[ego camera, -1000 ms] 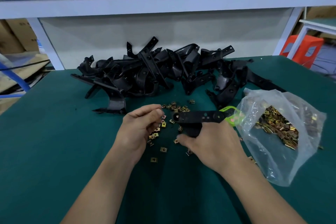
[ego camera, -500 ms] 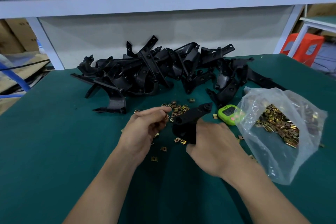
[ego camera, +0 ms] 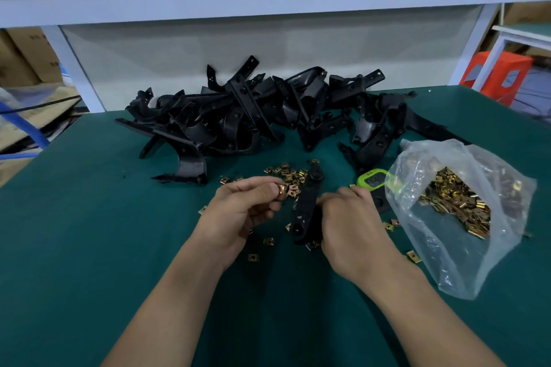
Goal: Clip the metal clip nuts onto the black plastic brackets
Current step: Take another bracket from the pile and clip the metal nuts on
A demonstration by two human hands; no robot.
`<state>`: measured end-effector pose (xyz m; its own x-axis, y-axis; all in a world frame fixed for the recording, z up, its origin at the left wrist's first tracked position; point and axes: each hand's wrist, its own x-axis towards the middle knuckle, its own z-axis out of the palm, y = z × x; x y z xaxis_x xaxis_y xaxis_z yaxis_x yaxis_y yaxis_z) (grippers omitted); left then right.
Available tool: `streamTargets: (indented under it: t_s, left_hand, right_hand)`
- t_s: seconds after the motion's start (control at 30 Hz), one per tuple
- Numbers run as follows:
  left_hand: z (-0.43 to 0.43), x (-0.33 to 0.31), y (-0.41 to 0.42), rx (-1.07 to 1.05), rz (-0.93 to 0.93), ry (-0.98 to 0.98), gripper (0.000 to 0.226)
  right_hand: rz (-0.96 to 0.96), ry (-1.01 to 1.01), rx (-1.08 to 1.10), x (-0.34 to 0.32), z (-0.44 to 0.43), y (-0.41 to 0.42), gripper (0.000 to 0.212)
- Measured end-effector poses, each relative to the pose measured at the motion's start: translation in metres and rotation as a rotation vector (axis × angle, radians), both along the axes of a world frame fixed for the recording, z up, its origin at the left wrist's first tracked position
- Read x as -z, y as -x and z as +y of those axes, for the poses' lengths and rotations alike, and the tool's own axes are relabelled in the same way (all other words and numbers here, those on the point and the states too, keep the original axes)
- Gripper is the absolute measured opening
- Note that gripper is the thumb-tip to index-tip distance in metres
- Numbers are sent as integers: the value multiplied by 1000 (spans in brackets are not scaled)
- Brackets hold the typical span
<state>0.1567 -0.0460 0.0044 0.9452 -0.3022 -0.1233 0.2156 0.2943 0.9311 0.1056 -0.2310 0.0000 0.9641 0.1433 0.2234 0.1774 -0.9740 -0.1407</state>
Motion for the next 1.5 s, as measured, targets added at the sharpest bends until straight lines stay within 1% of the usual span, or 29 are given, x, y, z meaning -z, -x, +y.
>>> streamTargets:
  t_s: [0.07,0.17,0.2,0.3,0.33,0.47,0.63,0.77,0.9,0.97,1.1,1.17,1.23,1.3,1.43,1.5]
  left_hand:
    - [0,-1,1,39,-15,-15,19]
    - [0,-1,3,81,-46,-55,13]
    - [0,-2,3,84,-52,-62,15]
    - [0,-3,4,86,-68,-59,30]
    - [0,-3,4,91,-76,-58,31]
    - [0,-1,4,123,-115,-72,19]
    - [-1,0,6,135,-130,-101,20]
    - [-2,0,4,50,-118,-99,23]
    - [0,0,2,78,-120,-130,16]
    - [0,0,3,105,-130,-148,9]
    - [2,-2,3,107,-134,-178,14]
    - [3,-3,3,122,-122,-194,7]
    - [5,-5,4,148,-110,-215,3]
    - [7,-7,4,175,-105,-240,10]
    - [5,-10,7,173,-97,-252,3]
    - [5,-11,7,186,-107,-285,12]
  right_hand:
    - [15,23,-21,1,-1,-1,24]
    - [-3,95,-26,2,-2,-1,22]
    - [-7,103,-21,2,-2,-1,22]
    - [0,125,-17,2,-1,-1,25]
    - [3,124,-15,1,0,-1,27]
    - [10,124,-18,-1,1,0,25]
    - [5,147,-13,-3,3,1,29]
    - [15,131,-12,-4,3,0,37]
    - [25,153,-21,-4,3,0,35]
    - [28,153,-20,-5,3,1,35]
    - [34,165,-24,-8,5,2,38]
    - [49,205,-32,-10,5,4,39]
    - [58,240,-53,-10,7,6,32]
    - [51,252,-66,-10,9,7,22]
    - [45,272,-57,-8,11,7,21]
    - [43,274,-61,-7,11,7,20]
